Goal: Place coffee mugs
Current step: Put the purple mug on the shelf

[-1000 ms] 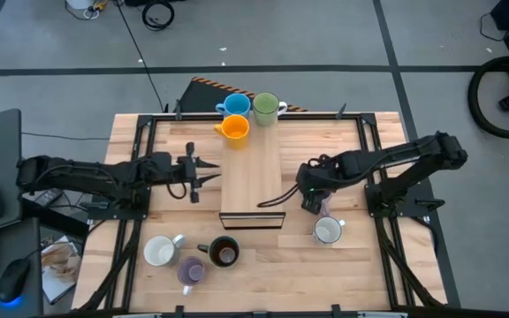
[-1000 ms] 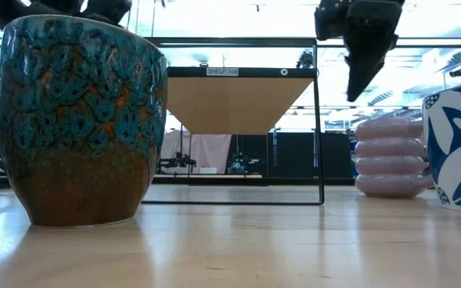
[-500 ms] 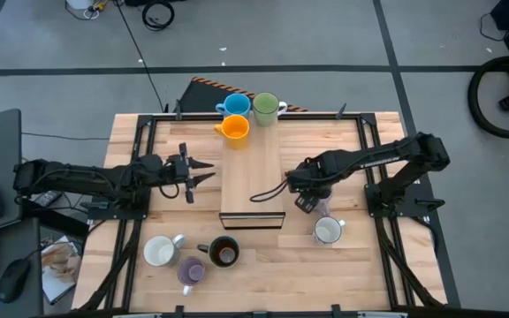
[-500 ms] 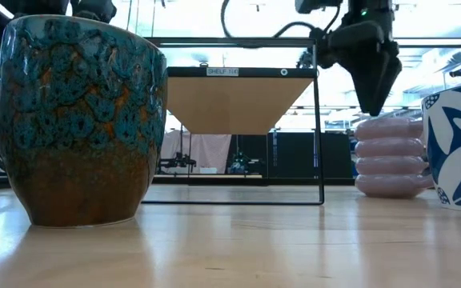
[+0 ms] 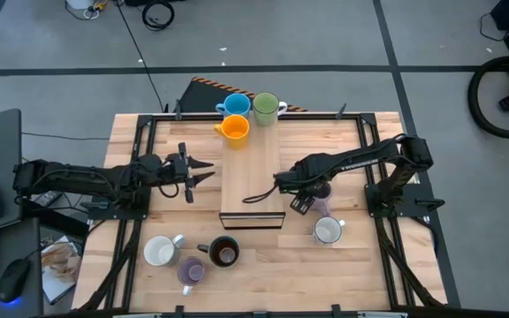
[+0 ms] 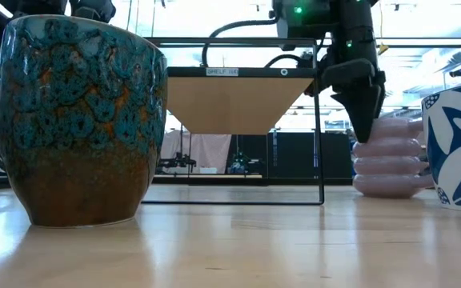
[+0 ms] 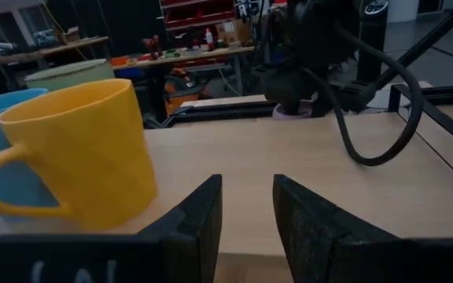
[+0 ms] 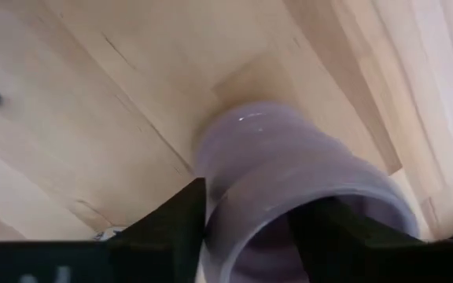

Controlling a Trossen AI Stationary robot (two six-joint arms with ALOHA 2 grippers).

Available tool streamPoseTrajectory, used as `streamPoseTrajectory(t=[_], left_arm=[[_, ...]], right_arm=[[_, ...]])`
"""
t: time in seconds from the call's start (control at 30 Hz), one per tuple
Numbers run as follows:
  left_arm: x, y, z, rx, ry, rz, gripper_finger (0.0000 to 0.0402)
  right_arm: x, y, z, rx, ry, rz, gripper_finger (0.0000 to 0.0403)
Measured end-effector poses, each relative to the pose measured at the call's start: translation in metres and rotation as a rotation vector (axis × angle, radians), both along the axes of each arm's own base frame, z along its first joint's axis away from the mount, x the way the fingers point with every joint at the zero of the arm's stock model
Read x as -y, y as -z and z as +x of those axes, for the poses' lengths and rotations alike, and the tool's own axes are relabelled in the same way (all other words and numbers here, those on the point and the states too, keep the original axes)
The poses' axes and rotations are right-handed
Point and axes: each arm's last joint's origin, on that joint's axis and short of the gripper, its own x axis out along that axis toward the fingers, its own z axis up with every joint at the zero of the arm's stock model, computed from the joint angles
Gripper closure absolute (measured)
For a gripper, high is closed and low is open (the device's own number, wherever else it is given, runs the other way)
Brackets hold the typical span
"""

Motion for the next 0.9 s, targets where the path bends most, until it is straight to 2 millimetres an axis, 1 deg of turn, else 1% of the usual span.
streamPoseTrajectory(t=[0.1, 0.17, 0.3, 0.4, 0.5, 0.63, 0.77, 0.9], left_arm=[[0.0, 0.0, 0.0, 0.0, 0.0, -0.001, 0.0281], [0.0, 0.0, 0.0, -0.001, 0.0, -0.001, 0.0281], [0.0, 0.001, 0.0, -0.01, 0.0, -0.003, 0.0281], [0.0, 0.002, 0.0, -0.021, -0.001, -0.009, 0.0281], [0.0, 0.002, 0.0, -0.02, -0.001, -0.015, 0.0281], [0.0, 0.002, 0.0, -0.017, -0.003, -0.028, 0.0281], [0.0, 0.002, 0.0, -0.016, -0.003, -0.033, 0.0281], [0.0, 0.002, 0.0, -0.016, -0.003, -0.035, 0.0281]], right_arm=[[0.0, 0.0, 0.0, -0.003, -0.055, 0.003, 0.0258], [-0.002, 0.0, 0.0, -0.009, -0.123, 0.0, 0.0278], [-0.009, 0.0, 0.0, -0.026, -0.322, -0.027, 0.0313], [-0.014, 0.0, 0.0, -0.04, -0.46, -0.023, 0.0331], [-0.016, 0.0, 0.0, -0.049, -0.571, -0.013, 0.0343], [-0.016, 0.0, -0.001, -0.071, -0.654, -0.032, 0.035], [-0.014, -0.002, -0.004, -0.109, -0.682, -0.043, 0.0351], [-0.009, -0.015, -0.003, -0.133, -0.678, -0.066, 0.0352]])
